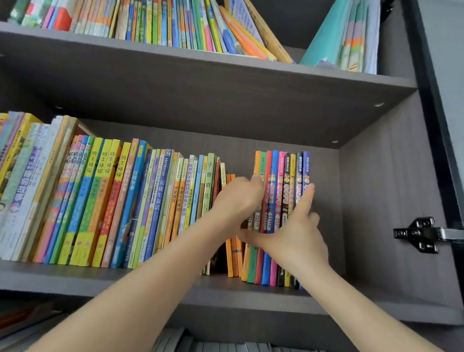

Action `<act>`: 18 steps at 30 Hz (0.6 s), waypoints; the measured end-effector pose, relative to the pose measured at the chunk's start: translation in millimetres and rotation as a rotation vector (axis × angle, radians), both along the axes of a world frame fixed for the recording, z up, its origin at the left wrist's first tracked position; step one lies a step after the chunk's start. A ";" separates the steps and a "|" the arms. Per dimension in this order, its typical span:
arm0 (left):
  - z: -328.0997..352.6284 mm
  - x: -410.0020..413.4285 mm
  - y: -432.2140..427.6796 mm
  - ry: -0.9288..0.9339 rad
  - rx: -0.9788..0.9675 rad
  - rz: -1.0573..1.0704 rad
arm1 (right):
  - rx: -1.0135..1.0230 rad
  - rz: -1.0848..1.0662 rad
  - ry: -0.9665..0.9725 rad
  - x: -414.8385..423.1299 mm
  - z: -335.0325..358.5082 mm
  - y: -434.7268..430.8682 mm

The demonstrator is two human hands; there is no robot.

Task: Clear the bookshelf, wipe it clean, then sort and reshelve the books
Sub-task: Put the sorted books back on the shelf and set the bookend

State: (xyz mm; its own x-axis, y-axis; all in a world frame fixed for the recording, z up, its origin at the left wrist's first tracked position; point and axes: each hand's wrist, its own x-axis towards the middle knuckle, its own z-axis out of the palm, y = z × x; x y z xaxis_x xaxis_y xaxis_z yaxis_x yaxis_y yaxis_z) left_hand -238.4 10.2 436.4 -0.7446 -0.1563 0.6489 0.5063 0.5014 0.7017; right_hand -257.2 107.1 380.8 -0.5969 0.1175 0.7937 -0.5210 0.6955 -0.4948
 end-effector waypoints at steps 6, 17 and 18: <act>-4.8 0.9 -18.5 -0.004 -0.214 -0.030 | -0.109 -0.128 0.037 -13.7 -2.5 -2.2; -30.9 -38.6 -5.8 0.108 -0.637 0.765 | -0.118 -0.079 0.051 -20.1 -3.5 3.7; -31.3 -44.6 -5.6 0.089 -0.625 0.756 | -0.115 -0.071 0.052 -20.3 -3.4 4.8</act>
